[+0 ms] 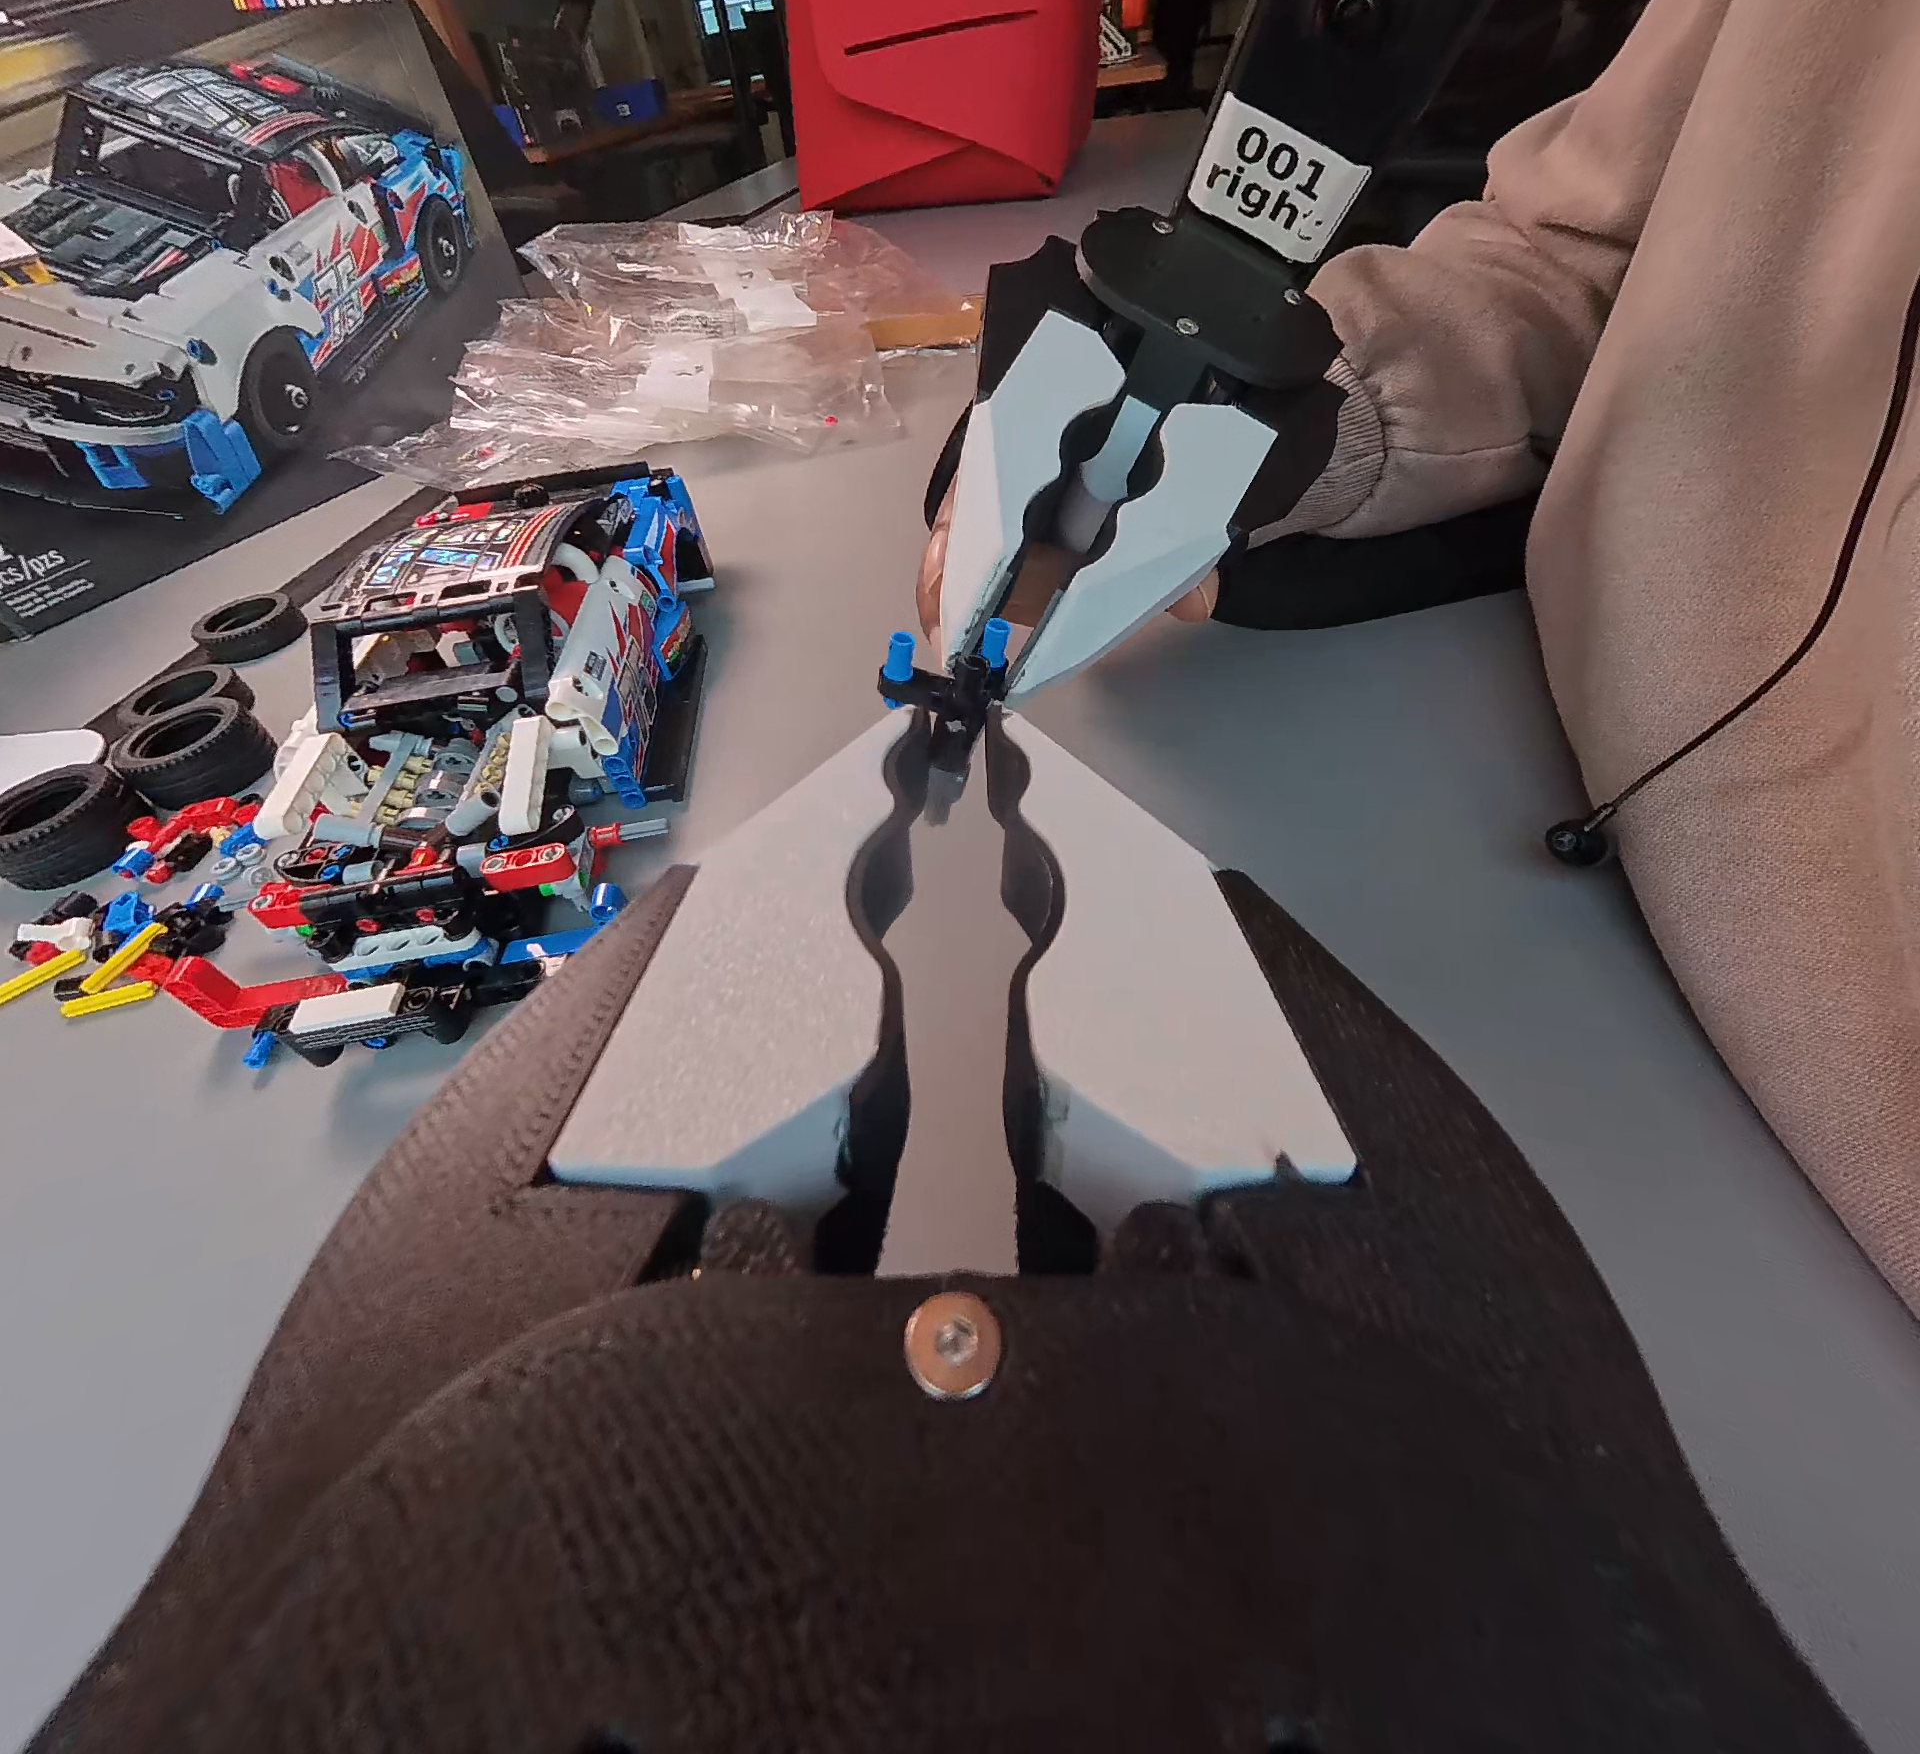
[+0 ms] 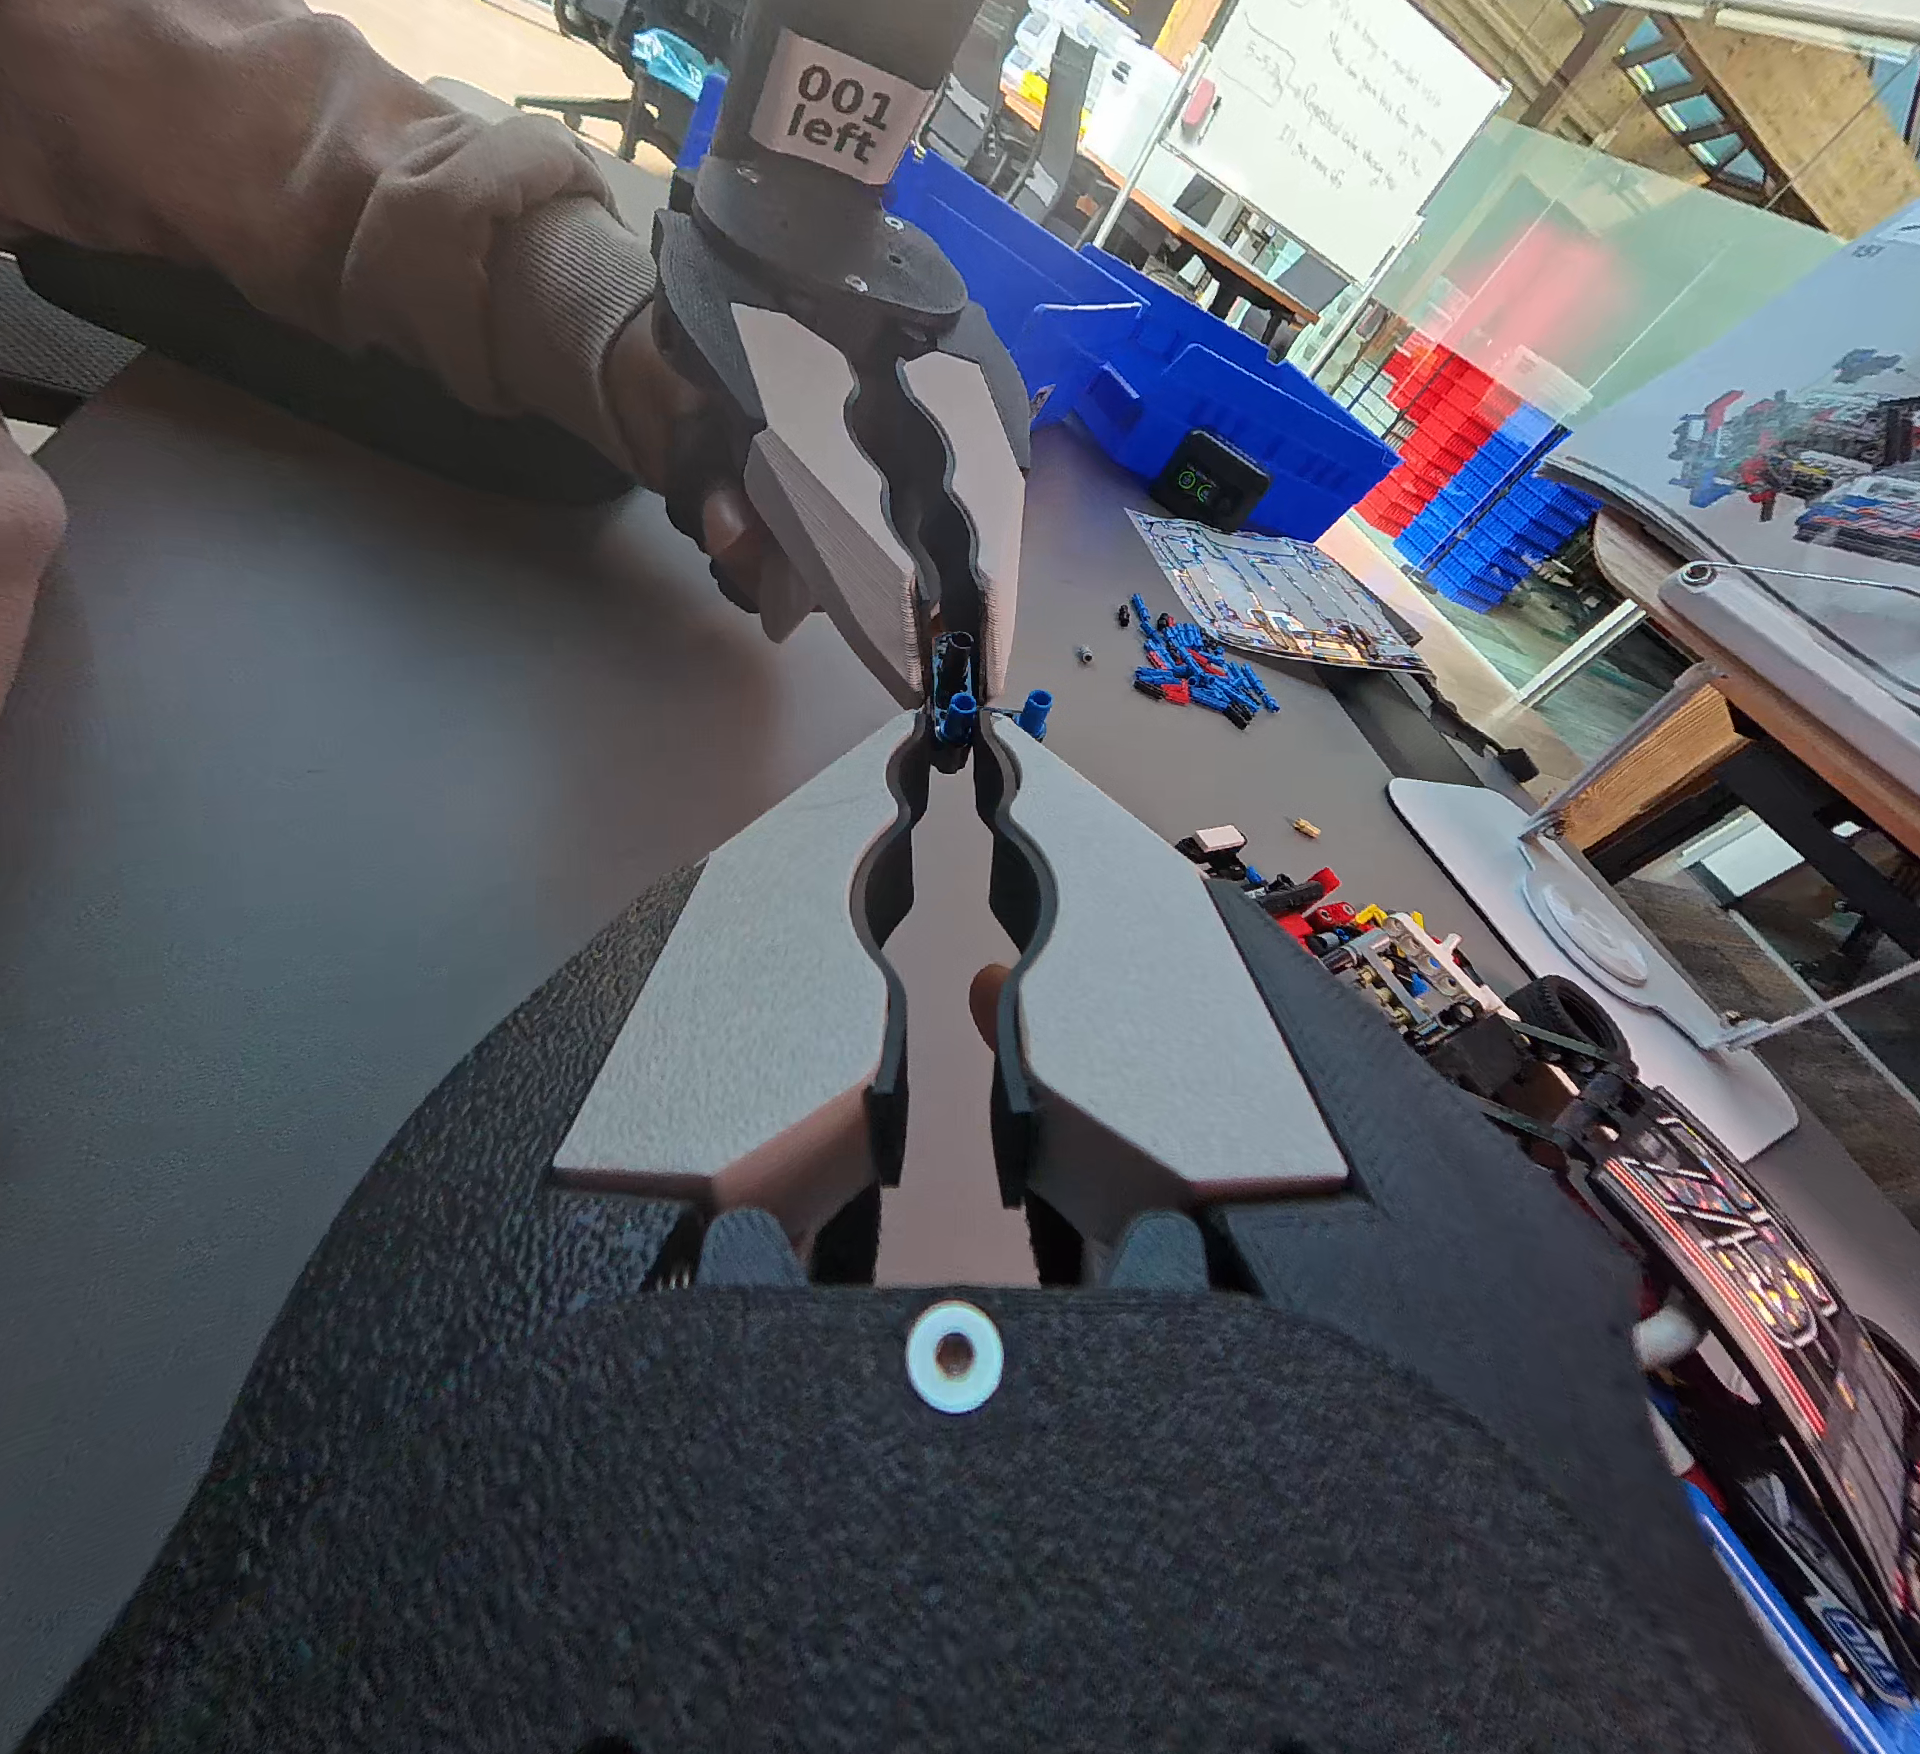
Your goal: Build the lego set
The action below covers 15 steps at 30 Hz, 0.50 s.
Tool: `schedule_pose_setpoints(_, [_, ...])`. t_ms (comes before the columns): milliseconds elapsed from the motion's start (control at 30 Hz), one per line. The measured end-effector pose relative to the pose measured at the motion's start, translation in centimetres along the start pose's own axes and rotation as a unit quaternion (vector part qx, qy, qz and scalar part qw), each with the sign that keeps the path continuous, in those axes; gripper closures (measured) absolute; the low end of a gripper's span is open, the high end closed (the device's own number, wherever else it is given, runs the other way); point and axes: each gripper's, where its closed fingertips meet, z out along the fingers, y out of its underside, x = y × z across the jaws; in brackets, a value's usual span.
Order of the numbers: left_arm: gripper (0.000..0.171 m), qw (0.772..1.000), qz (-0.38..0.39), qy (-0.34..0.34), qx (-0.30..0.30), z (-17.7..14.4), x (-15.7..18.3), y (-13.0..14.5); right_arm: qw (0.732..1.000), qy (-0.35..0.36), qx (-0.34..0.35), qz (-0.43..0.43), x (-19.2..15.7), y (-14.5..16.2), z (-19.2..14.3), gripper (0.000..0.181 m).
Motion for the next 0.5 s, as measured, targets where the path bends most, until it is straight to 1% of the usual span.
schedule_pose_setpoints(100, [0.164, 1.0, -0.003, 0.001, -0.002, -0.03, 0.07, 0.0, 1.0, 0.001, 0.002, 0.011, 0.15, 0.02, -0.04, 0.175])
schedule_pose_setpoints(500, [0.165, 0.998, -0.063, 0.027, 0.017, -0.1, 0.34, -0.59, 0.999, -0.005, 0.018, 0.048, 0.57, -0.42, -0.32, 0.174])
